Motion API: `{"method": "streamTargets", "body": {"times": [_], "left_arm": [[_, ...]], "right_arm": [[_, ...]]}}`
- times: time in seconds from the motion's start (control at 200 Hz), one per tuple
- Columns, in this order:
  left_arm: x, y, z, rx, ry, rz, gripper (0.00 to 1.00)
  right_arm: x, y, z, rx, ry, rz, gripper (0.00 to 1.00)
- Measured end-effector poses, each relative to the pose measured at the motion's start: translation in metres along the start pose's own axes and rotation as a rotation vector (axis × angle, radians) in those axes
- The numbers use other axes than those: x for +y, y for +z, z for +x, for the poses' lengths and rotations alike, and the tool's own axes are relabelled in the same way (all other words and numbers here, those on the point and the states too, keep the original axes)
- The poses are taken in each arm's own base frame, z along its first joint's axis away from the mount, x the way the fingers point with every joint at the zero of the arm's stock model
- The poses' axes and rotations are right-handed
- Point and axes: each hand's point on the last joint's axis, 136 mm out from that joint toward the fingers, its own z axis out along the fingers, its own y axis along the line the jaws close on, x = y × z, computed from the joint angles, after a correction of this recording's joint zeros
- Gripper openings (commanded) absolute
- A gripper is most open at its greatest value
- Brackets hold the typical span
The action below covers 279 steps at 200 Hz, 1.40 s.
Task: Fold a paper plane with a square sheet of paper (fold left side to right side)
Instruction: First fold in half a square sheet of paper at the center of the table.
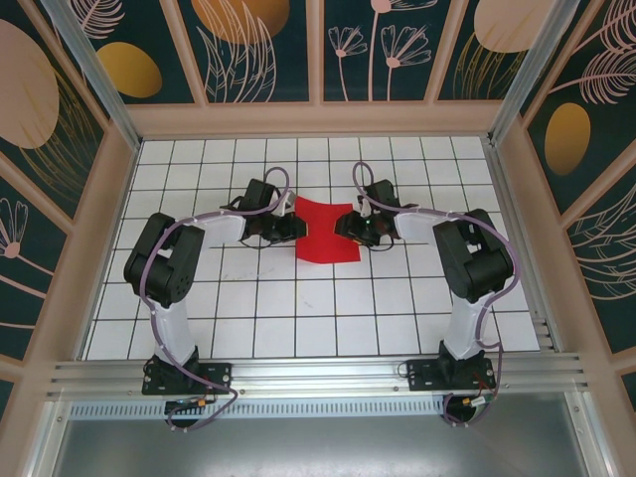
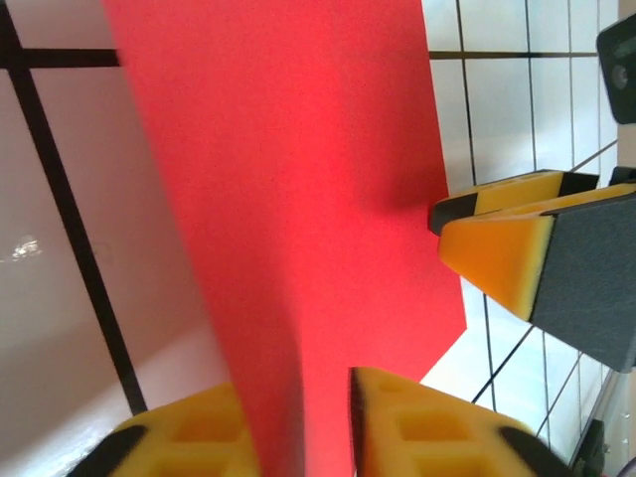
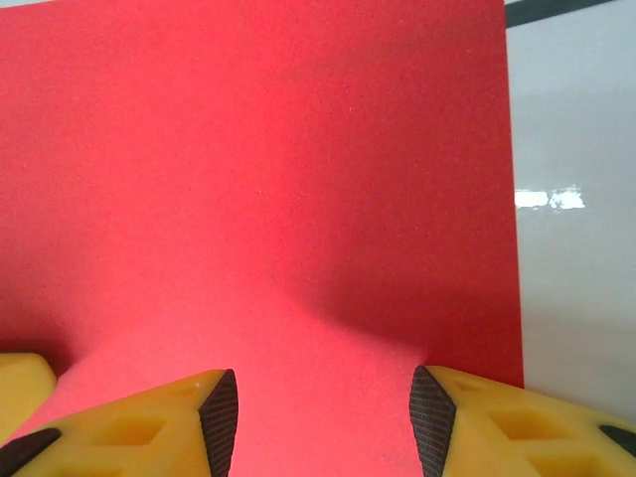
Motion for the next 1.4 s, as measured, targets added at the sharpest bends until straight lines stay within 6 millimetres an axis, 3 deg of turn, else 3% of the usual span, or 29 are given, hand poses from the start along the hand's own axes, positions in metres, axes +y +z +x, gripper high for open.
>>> {"method": "streamTargets", "body": {"times": [0.26, 0.676, 1.116, 1.396], "left_arm": [[-0.021, -0.004, -0.009, -0.025, -0.002, 0.086, 0.56], [-0.045, -0.007, -0.018, -0.049, 0.001, 0.196, 0.8], [-0.063, 0.003, -0.012, -0.032, 0.021, 0.245, 0.75], [-0.06, 0.019, -0.005, -0.001, -0.001, 0.256, 0.74]], "right_arm": [[-0.001, 0.001, 0.0, -0.009, -0.006, 0.018, 0.53], [-0.002, 0.002, 0.001, -0.011, -0.016, 0.025, 0.52], [-0.002, 0.002, 0.001, -0.023, -0.021, 0.015, 0.52], [-0.002, 0.001, 0.002, -0.045, -0.029, -0.01, 0.53]]}}
